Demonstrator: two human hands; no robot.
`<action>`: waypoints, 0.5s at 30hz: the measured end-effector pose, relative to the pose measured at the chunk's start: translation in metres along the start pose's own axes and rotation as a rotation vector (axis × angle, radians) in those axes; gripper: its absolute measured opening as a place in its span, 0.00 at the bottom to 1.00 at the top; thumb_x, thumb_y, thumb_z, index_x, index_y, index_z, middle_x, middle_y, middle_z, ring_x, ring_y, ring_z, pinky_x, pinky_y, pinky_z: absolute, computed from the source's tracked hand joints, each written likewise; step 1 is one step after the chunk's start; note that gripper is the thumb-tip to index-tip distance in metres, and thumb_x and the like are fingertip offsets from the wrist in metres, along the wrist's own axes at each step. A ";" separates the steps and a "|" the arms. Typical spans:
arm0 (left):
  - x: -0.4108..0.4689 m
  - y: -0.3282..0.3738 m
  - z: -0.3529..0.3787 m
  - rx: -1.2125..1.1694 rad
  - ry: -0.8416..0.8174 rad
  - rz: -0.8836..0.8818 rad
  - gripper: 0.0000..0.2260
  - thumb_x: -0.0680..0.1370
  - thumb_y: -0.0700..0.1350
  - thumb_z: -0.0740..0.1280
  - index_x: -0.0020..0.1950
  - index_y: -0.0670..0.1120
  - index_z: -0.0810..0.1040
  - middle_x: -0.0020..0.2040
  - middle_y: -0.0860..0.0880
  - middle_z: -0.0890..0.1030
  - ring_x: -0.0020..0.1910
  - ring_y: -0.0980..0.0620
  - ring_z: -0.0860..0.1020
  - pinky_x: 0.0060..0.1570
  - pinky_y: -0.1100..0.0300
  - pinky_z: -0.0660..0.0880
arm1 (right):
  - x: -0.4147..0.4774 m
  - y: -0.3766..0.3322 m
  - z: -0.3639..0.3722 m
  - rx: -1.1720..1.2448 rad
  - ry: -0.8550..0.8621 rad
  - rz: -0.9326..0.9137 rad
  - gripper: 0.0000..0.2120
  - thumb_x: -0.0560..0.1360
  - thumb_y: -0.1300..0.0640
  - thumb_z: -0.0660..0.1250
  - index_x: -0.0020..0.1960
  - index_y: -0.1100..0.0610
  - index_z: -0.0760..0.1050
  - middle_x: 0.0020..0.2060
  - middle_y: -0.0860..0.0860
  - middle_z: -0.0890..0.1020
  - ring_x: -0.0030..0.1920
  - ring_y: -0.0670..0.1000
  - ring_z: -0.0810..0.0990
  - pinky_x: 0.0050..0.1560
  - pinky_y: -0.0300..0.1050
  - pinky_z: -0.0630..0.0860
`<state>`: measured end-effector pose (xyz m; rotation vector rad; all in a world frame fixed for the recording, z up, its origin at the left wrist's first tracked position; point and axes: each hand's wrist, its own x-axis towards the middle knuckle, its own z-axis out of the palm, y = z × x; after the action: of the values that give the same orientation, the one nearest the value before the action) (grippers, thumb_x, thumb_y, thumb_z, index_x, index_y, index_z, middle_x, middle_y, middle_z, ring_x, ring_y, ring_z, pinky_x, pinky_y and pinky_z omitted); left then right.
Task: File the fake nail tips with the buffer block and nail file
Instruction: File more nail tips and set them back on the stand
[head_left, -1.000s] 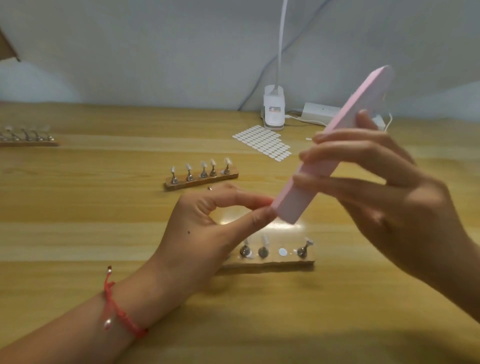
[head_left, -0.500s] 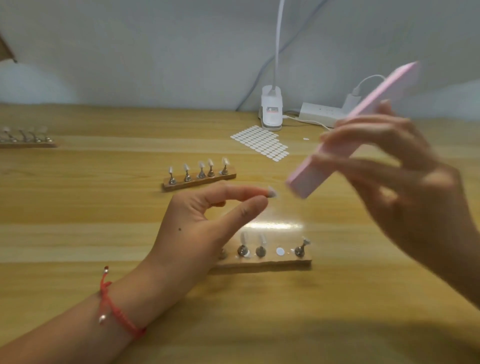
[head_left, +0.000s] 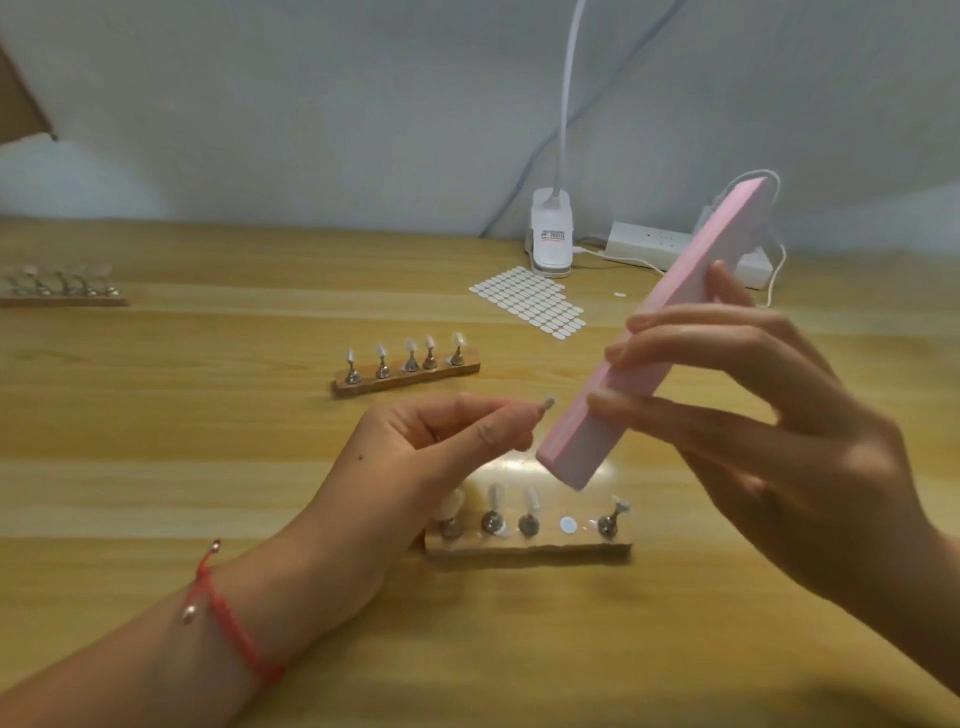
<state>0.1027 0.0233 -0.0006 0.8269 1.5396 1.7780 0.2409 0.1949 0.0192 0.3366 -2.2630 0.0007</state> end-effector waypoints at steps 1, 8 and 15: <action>0.000 0.001 0.000 -0.010 -0.019 -0.013 0.13 0.62 0.56 0.72 0.41 0.52 0.87 0.33 0.55 0.83 0.30 0.64 0.78 0.30 0.75 0.71 | 0.002 0.003 -0.001 -0.015 0.010 0.007 0.12 0.75 0.63 0.68 0.58 0.60 0.77 0.56 0.56 0.77 0.60 0.56 0.76 0.69 0.66 0.68; 0.003 0.001 -0.001 0.004 -0.106 -0.049 0.09 0.64 0.52 0.76 0.42 0.51 0.87 0.39 0.50 0.85 0.35 0.59 0.81 0.42 0.61 0.74 | 0.000 -0.008 0.008 0.042 -0.039 -0.060 0.10 0.79 0.64 0.65 0.59 0.59 0.79 0.56 0.56 0.80 0.61 0.54 0.76 0.69 0.68 0.66; 0.005 0.000 -0.003 0.003 -0.144 -0.044 0.11 0.65 0.52 0.76 0.44 0.49 0.86 0.42 0.48 0.86 0.39 0.56 0.82 0.44 0.61 0.75 | -0.002 -0.015 0.013 0.083 -0.038 -0.028 0.09 0.79 0.64 0.65 0.55 0.60 0.83 0.55 0.56 0.81 0.60 0.53 0.77 0.69 0.68 0.66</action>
<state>0.0976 0.0251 -0.0010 0.8953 1.4560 1.6482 0.2359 0.1793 0.0080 0.4152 -2.3004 0.0748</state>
